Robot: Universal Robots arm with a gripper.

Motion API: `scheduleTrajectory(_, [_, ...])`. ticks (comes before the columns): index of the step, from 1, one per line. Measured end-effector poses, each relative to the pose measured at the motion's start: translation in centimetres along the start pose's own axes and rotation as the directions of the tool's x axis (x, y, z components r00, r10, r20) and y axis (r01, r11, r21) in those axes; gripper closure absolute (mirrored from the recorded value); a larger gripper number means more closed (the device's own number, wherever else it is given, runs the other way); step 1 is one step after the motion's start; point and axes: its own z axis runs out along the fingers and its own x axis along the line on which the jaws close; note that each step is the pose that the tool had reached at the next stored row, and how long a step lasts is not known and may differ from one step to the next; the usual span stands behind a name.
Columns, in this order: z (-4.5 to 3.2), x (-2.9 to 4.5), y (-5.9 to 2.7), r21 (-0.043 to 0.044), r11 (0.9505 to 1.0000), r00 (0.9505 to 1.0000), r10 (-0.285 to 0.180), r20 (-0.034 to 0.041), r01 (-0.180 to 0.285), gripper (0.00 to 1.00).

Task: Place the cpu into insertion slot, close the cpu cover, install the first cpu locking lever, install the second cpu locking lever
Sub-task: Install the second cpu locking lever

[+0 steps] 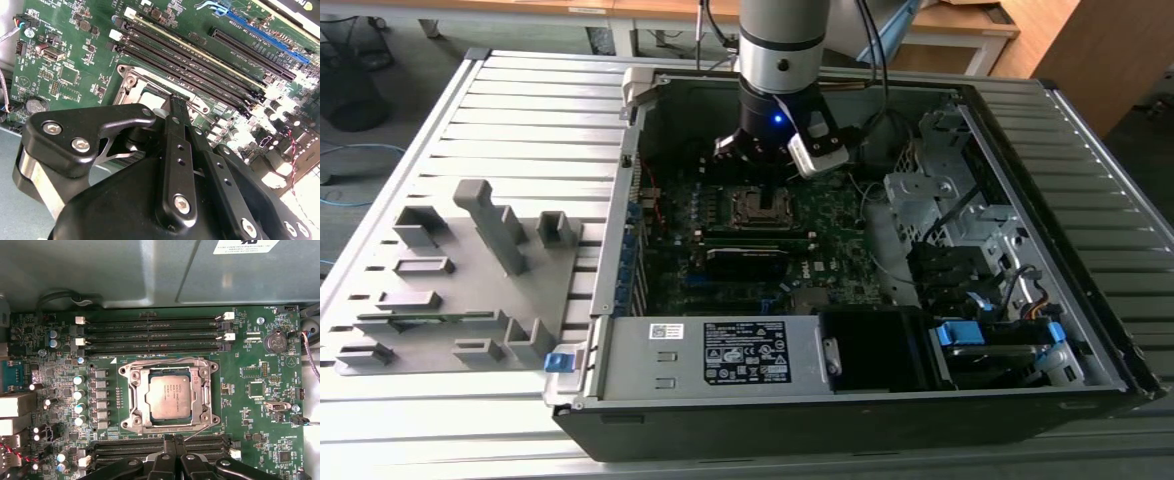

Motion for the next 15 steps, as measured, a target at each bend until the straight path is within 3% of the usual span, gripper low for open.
scheduleTrajectory(8, [0.00, 0.14, -0.27, 0.0000, 1.0000, 1.0000, 0.000, -0.0004, 0.000, 0.90])
scheduleTrajectory(15, [0.39, 1.17, -0.38, 0.0000, 1.0000, 1.0000, 0.000, -0.0003, 0.000, 0.90])
